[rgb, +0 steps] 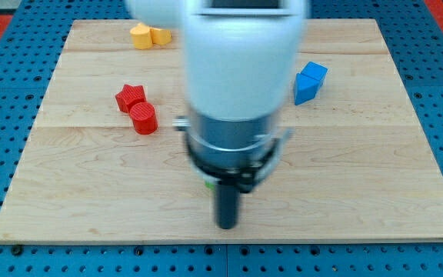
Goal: Move the green circle below the yellow hexagon
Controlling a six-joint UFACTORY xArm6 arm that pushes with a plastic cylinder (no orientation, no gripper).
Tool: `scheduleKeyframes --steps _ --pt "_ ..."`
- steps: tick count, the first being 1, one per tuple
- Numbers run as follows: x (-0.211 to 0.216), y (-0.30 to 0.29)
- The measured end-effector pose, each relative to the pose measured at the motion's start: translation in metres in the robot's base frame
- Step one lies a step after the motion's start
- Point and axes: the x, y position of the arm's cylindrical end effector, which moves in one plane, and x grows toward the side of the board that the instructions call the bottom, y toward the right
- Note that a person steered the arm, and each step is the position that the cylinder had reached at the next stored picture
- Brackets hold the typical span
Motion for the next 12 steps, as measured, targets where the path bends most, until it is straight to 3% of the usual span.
scheduleKeyframes --steps 1,4,6,7,9,10,11,12 --pt "-0.044 0.008" --pt "-0.107 0.051" --pt "-0.155 -0.005" --pt "-0.187 0.019" --pt "-0.256 -0.024" --pt "-0.267 -0.01" --pt "-0.29 -0.041" --pt "-0.282 -0.046"
